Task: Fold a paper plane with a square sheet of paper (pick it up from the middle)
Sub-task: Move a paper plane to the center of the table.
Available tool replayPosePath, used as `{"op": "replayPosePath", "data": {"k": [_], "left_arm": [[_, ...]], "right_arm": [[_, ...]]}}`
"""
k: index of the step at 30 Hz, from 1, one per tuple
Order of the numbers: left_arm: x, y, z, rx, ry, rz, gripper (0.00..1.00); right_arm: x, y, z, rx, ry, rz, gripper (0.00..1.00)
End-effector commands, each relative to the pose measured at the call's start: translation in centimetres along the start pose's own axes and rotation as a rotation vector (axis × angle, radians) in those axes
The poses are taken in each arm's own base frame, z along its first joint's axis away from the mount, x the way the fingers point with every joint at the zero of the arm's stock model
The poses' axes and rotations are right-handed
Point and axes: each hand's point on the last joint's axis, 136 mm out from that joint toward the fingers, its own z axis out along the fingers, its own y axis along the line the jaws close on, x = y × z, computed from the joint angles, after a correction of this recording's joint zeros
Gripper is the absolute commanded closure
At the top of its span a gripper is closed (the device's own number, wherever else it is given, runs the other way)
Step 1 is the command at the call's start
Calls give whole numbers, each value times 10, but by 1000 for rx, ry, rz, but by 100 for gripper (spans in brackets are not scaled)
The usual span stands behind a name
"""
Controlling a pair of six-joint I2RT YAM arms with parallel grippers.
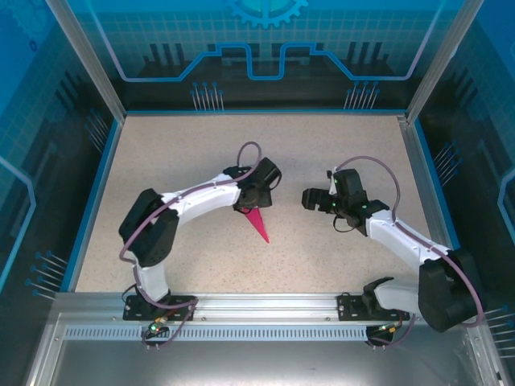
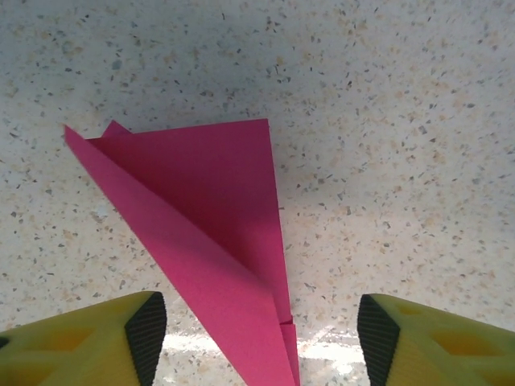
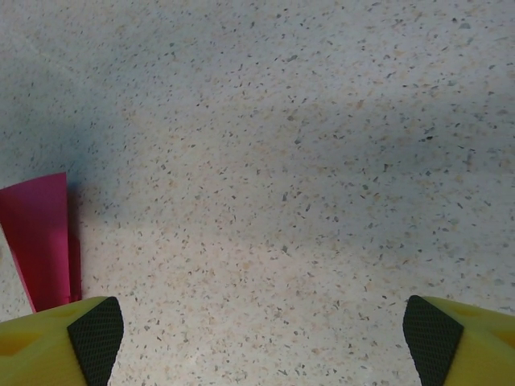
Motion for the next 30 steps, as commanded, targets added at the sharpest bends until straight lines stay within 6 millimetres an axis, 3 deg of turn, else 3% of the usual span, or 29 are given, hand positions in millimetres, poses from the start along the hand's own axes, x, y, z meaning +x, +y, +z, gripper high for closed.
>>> {"op": "replayPosePath", "data": {"k": [1,10,21,30], "left_arm": [[8,21,5,-158,23,53,36],[13,21,14,-203,49,91,47],[17,26,1,-164,50,60,59],[25,26,3,-137,65,20,78]], "right_arm": [[-6,-9,-2,24,-38,43,6],[-4,-8,1,16,-23,65,7],[-4,-12,-1,28,-47,80,7],[-3,-12,0,24,-39,85,7]]}}
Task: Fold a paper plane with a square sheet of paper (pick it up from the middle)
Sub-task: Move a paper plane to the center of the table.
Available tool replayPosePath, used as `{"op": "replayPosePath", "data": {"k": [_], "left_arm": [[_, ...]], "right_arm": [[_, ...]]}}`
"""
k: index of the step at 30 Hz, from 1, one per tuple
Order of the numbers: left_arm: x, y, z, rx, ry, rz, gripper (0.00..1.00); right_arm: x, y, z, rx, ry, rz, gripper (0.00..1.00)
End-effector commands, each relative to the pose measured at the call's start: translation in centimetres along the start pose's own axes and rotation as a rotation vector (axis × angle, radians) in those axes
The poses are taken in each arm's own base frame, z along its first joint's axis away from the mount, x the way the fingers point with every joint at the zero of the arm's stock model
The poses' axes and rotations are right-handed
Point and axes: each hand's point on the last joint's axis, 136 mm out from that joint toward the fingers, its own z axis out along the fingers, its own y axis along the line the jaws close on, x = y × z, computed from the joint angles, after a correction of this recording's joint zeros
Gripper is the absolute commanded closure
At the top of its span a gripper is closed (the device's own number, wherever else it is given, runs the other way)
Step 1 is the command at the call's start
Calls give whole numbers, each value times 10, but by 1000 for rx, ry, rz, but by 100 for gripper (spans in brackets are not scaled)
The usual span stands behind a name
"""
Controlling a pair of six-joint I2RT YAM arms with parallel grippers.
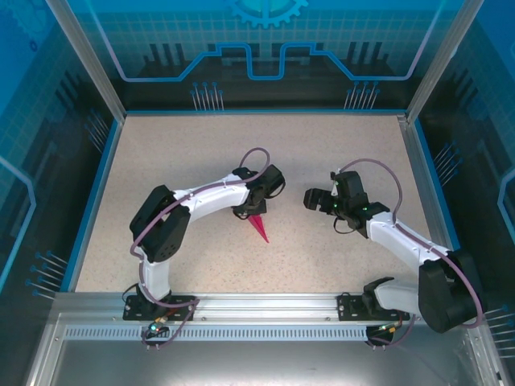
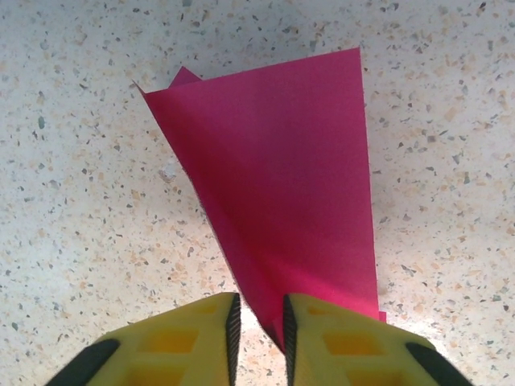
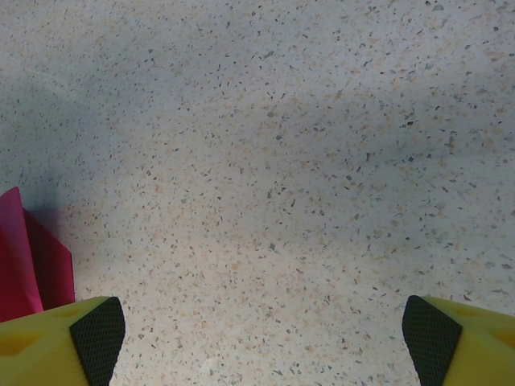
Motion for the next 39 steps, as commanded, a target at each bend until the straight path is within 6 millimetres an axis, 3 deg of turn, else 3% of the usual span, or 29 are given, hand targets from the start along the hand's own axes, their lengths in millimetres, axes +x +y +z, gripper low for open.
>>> {"op": "replayPosePath", "data": {"k": [1,5,10,15,20,25,28,33,39], "left_arm": [[3,0,-5,22,6,-26,80],[2,1,-6,23,-3,-38,94],[-6,3,-24,55,-40,-48,100],[-23,-6,-69,178,-95,-7,100],[-46,-31,-122,408,-198,36,100],[-60,-53,-144,616,-245,58,100],[-62,-65,-133,751,-205,7,100],[-58,-83,-97,904,-123,-97,100],[-58,-94,-55,1002,-62,-214,100]], "right_arm": [[-8,-4,-2,4,-31,24,7],[-7,-4,-1,4,-28,24,7],[-7,-4,-1,6,-28,26,7],[-8,-3,-4,-4,-43,22,7],[-12,-5,-11,-4,-85,30,7],[-17,0,-21,-50,-114,48,5],[-19,5,-27,-81,-133,40,5],[-22,18,-32,-152,-140,21,6],[-17,34,-22,-202,-59,8,14]]}}
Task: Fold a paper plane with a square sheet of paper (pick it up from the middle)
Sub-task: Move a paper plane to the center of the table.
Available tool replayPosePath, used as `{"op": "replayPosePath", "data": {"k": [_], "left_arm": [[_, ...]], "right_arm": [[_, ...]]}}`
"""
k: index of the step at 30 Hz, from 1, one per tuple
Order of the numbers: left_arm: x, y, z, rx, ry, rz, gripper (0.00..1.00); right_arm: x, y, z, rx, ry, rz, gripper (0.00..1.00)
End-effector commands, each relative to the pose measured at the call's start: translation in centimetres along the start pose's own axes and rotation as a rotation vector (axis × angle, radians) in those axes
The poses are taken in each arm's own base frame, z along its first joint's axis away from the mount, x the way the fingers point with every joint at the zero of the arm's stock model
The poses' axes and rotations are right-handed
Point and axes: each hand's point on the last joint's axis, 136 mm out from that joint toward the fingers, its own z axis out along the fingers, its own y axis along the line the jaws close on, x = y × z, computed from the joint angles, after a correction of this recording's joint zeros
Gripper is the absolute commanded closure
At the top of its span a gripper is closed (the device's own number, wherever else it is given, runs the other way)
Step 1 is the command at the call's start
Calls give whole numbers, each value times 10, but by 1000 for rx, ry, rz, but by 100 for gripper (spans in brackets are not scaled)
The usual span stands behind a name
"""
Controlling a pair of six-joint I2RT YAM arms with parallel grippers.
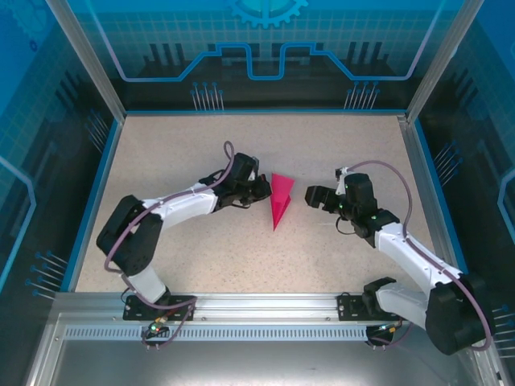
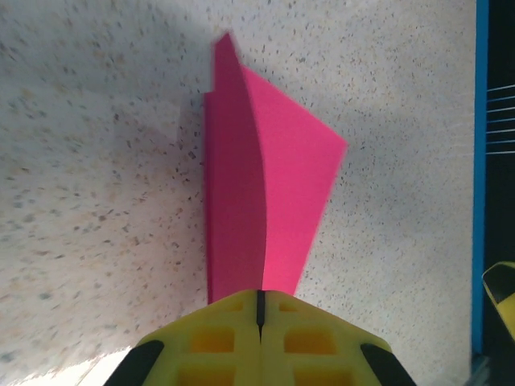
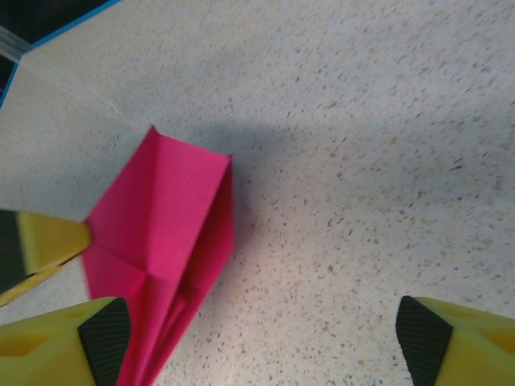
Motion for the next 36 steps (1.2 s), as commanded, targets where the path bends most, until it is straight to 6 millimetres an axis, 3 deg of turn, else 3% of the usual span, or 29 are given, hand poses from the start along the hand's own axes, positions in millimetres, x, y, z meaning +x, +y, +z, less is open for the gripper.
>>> {"op": "replayPosePath", "data": {"k": [1,6,13,16,20,25,31,36], "left_arm": [[-9,-20,10,178,-14,-65,100],[2,12,20,159,5,-134,100],[19,53,11,86,1,-188,100],[22,65,4,72,-14,-207,100],[26,66,2,82,-8,-213,100],[26,65,0,82,-12,-207,100],[28,70,3,64,-4,-214,100],[31,76,6,46,6,-226,100]], "right_arm": [[1,13,9,-48,54,-10,16],[24,29,24,-36,159,-45,23],[52,78,43,-106,257,-112,29],[60,95,55,-121,297,-131,44],[69,113,69,-134,343,-158,54],[79,117,75,-118,374,-166,54],[91,93,78,29,411,-149,46],[97,93,80,23,423,-140,42]]}}
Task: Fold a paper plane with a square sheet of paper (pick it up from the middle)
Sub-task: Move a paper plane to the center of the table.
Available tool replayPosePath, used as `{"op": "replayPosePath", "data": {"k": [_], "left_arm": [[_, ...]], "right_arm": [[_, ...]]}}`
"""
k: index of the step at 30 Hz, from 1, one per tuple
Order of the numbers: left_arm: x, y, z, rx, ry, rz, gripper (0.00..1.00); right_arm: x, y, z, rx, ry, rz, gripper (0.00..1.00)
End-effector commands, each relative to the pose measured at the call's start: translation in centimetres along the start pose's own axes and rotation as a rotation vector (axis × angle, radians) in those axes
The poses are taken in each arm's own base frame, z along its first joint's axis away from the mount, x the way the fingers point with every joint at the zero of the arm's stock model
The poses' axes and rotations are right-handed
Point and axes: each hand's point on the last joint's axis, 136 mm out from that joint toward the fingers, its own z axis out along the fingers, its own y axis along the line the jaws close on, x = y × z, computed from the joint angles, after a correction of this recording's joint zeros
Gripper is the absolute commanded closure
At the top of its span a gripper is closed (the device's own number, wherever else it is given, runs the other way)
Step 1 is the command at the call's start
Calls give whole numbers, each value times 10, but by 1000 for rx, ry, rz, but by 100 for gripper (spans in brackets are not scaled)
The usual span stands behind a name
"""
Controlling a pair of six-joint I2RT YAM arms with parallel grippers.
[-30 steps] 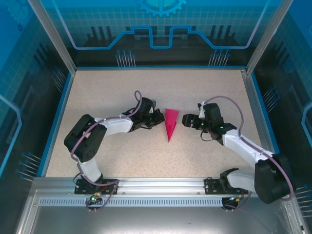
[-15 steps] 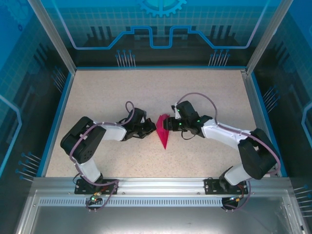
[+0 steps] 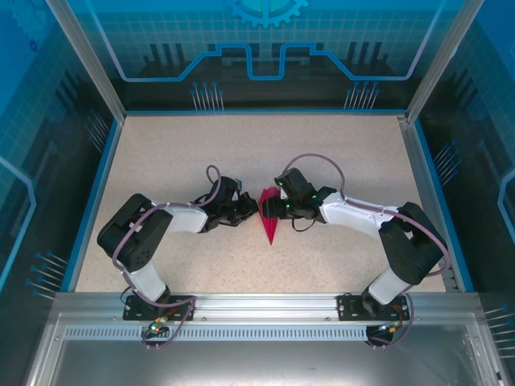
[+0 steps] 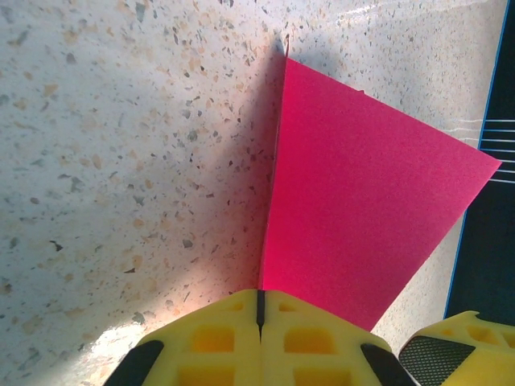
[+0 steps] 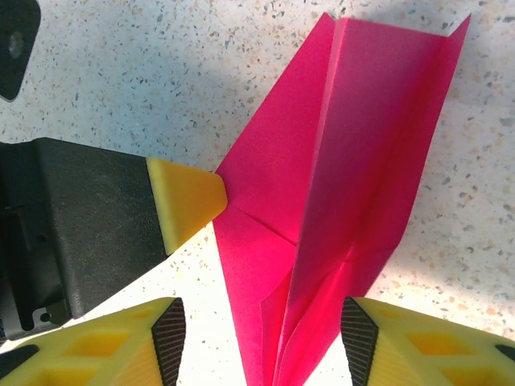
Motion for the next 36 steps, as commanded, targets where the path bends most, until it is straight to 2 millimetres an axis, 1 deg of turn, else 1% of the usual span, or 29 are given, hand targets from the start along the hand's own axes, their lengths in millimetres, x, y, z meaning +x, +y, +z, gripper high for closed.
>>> {"op": "replayPosePath", "data": {"k": [1,4,6,9,11,18,21,26,32,36], "left_arm": [[-2,6,0,-10,-4,-24,100],[0,6,1,-9,2,-24,100],[0,7,1,-12,3,-22,100],[-1,9,1,-20,2,-23,100],[0,11,0,-27,1,-20,100],[1,18,1,-37,12,-15,100],[2,22,1,-41,19,-19,100],[4,28,3,-52,25,-24,99],[10,41,9,-64,43,-47,99],[10,40,9,-53,48,-48,99]], "right_arm": [[10,-1,6,19,35,15,42],[12,3,13,-28,55,28,44],[11,5,14,-39,54,29,44],[10,-1,16,-20,54,39,44],[14,-6,19,-6,66,49,43],[20,-22,27,26,83,87,37],[20,-22,29,15,80,91,34],[26,-22,36,-4,102,97,30],[30,-24,40,-13,113,110,28],[27,-20,38,-35,110,106,28]]}}
